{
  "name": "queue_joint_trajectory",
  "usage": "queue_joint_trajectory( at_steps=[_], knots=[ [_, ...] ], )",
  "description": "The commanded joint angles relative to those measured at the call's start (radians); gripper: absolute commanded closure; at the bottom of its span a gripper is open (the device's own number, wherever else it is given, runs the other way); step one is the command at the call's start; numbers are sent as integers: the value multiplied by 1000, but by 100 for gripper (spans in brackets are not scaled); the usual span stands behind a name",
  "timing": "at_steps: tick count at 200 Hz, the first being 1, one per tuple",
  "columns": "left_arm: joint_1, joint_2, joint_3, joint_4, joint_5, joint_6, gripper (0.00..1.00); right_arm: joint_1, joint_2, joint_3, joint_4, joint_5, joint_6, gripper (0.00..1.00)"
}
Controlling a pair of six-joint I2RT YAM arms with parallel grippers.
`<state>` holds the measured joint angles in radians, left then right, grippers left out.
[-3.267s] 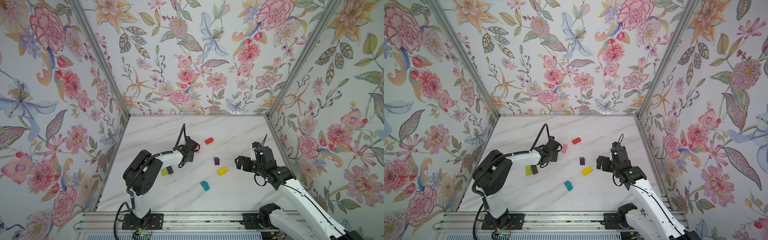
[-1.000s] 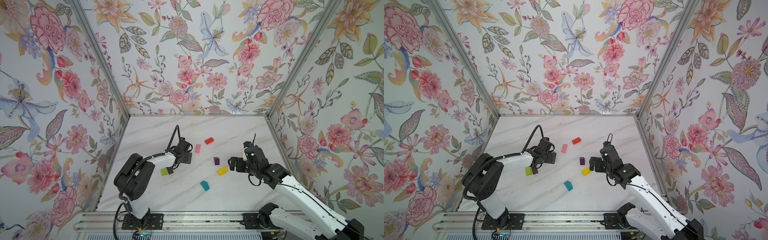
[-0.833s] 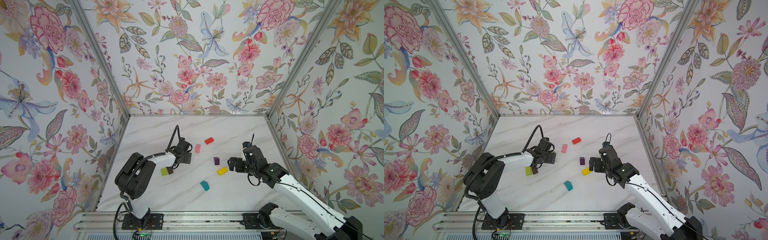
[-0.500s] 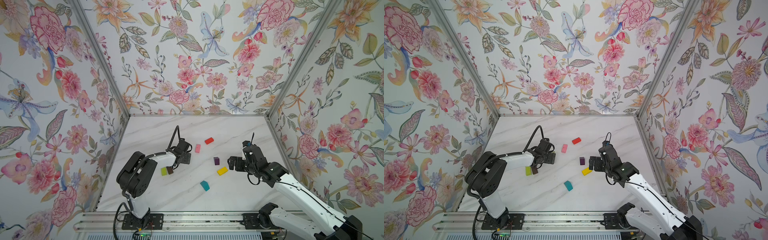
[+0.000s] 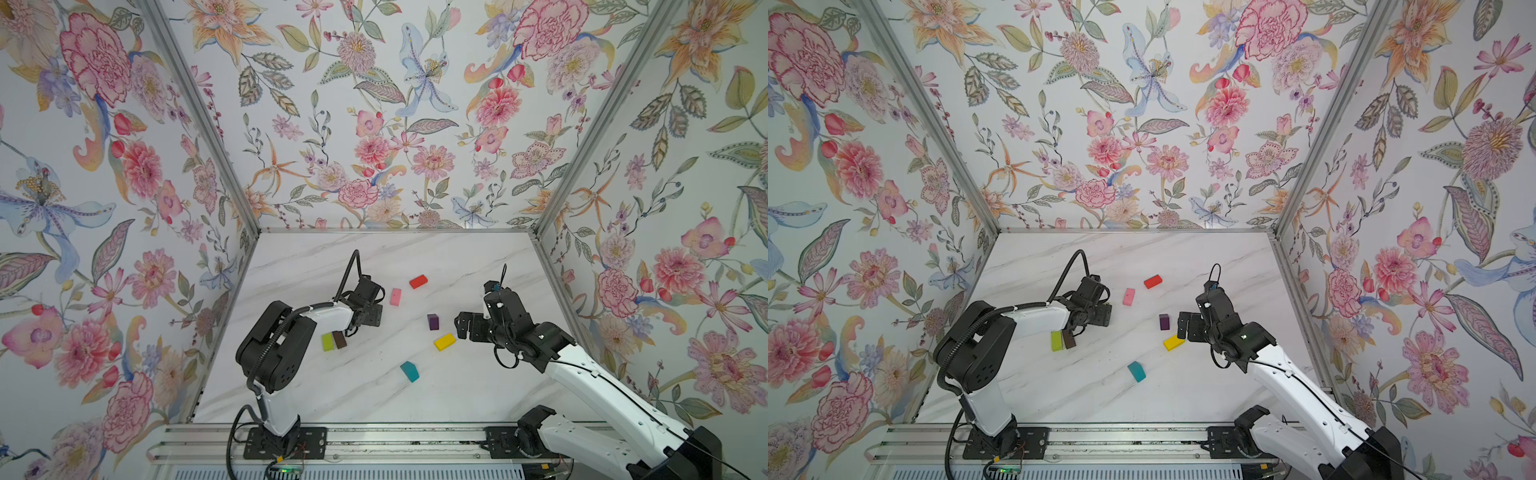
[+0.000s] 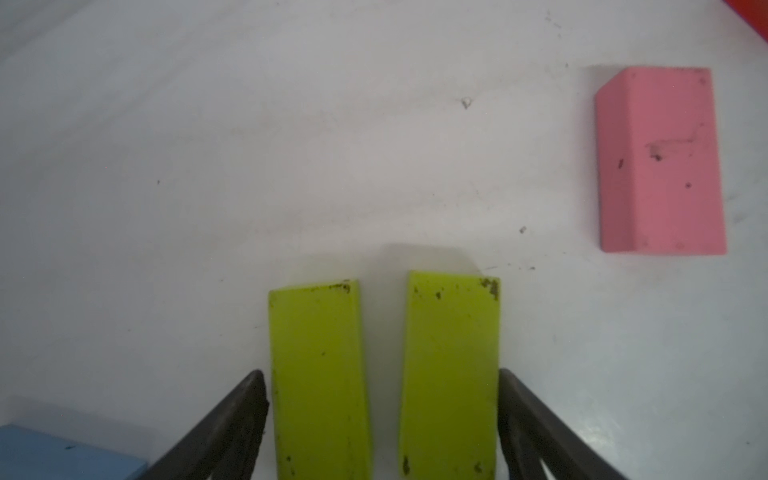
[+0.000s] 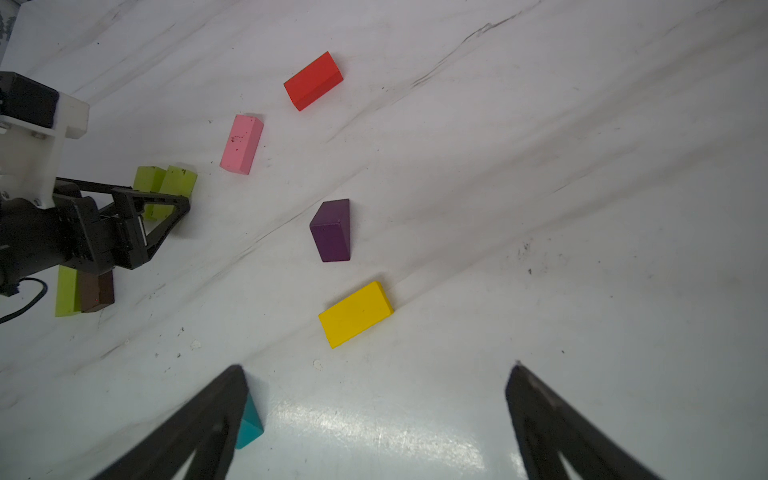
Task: Build the wood block tower
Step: 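Close the left gripper around both lime green blocks, pressing them together, then open the left gripper and lift it away while the right arm rises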
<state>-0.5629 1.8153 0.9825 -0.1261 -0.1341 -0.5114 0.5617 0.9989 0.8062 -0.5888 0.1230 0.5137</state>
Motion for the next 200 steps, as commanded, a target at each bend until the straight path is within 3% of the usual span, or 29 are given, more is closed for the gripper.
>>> queue_joint_trajectory(
  at_steps=[1,39,61,200],
  knots=[
    [11,18,14,-10,3,2,19,7,10,23,-16,22,2,1],
    [10,18,14,-15,4,-6,35,7,15,23,-14,23,-1,1],
    [10,25,24,-16,3,-13,38,9,10,18,-14,21,1,1],
    [21,131,170,-14,-21,-90,39,7,-15,-4,-15,28,-2,1]
  ],
)
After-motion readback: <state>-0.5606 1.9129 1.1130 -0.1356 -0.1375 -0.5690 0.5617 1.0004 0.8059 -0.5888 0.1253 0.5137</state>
